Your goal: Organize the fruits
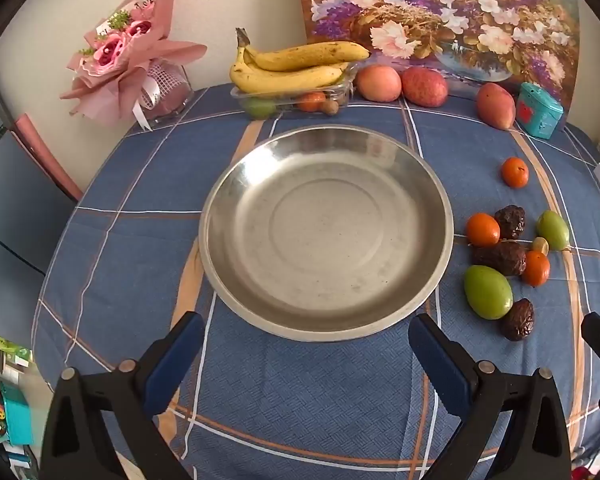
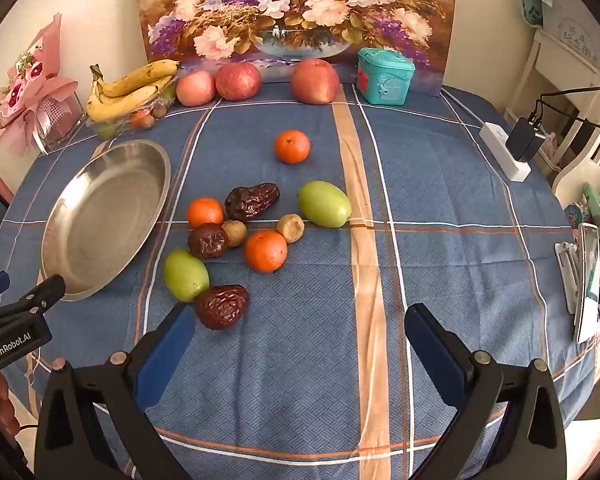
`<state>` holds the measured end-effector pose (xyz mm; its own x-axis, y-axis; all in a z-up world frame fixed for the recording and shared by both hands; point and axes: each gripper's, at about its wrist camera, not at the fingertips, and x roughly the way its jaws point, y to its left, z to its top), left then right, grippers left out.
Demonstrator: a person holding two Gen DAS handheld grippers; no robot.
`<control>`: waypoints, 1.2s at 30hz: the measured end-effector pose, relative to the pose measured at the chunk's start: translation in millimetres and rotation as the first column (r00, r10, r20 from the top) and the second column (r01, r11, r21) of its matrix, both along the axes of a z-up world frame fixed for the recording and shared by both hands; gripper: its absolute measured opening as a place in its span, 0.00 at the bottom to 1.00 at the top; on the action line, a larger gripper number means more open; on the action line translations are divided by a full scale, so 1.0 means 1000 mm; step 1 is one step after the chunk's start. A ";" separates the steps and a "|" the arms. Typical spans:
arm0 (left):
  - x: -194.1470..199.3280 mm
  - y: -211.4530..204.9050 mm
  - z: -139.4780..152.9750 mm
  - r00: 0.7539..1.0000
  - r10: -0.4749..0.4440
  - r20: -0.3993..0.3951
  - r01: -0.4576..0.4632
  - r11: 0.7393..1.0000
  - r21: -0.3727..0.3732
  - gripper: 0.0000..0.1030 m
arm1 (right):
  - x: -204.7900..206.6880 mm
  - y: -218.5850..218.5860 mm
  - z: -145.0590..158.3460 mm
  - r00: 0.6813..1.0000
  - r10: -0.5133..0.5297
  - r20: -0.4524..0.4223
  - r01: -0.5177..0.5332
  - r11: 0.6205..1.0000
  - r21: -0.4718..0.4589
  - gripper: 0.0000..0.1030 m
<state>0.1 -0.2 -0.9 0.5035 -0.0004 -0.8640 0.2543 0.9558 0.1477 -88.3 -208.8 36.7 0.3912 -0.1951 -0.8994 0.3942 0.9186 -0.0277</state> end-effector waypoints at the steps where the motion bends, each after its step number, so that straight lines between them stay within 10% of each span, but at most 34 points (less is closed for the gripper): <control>1: 0.000 0.000 -0.001 1.000 0.001 -0.003 -0.001 1.000 0.001 1.00 | 0.000 0.000 0.000 1.000 -0.001 -0.005 0.001 1.000 -0.002 1.00; 36: 0.004 0.005 -0.004 0.999 0.033 -0.018 -0.033 0.999 -0.008 1.00 | 0.000 -0.002 0.000 1.000 -0.011 -0.004 0.011 1.000 0.003 1.00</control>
